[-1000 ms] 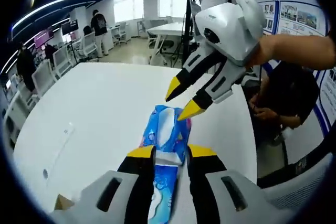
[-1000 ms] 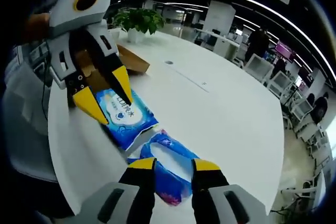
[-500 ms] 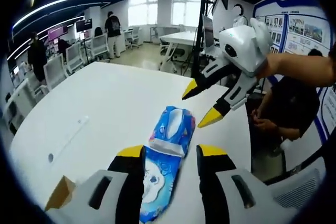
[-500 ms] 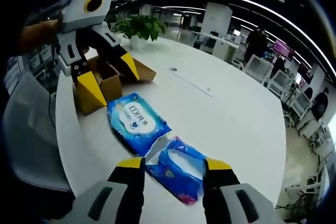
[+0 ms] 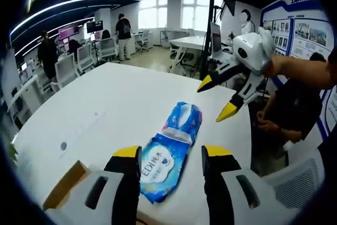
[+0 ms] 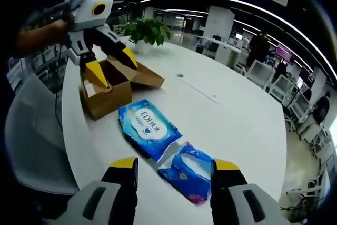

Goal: Operate the shoe box by opening the lid, removing the specified soft item, and placing it in the target area until the item is outside and the box remains undamaged.

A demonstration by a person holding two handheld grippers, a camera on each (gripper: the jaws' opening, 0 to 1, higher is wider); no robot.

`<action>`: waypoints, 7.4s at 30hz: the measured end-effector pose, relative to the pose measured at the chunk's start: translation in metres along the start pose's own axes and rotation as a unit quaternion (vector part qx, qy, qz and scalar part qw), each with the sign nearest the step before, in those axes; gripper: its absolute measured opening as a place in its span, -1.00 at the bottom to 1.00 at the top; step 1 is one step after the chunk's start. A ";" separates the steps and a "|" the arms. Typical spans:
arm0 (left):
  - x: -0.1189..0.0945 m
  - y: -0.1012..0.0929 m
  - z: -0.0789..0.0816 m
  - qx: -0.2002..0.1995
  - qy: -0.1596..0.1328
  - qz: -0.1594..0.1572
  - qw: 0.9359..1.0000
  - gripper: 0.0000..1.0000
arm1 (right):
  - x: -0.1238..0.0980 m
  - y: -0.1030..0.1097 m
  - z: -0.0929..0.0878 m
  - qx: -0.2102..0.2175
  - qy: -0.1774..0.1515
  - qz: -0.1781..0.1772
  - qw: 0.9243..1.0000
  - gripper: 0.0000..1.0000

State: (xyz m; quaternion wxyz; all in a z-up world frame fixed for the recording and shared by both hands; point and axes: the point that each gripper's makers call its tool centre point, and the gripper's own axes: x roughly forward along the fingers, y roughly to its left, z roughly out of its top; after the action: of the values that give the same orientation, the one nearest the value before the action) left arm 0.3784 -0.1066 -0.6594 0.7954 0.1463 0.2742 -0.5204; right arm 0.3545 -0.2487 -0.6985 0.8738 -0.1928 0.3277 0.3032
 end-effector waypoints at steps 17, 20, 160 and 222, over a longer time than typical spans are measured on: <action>-0.078 0.023 -0.037 -0.033 -0.016 0.051 0.998 0.08 | -0.004 0.047 0.029 -0.007 -0.020 0.028 0.999 0.31; -0.091 0.027 -0.044 -0.035 -0.017 0.060 0.997 0.09 | -0.004 0.056 0.034 -0.014 -0.020 0.033 0.999 0.32; -0.258 0.131 -0.304 -0.290 0.030 0.296 0.910 -0.89 | 0.196 0.270 0.126 -0.175 0.045 0.334 0.925 -0.30; -0.259 0.131 -0.304 -0.320 0.034 0.309 0.895 -0.95 | 0.164 0.267 0.141 -0.273 0.033 0.312 0.909 -0.73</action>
State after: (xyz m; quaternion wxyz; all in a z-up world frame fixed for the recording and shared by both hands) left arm 0.3315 0.2989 -0.7597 0.9103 -0.0211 0.3935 -0.1271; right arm 0.3419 0.0911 -0.7487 0.6366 -0.3217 0.3041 0.6315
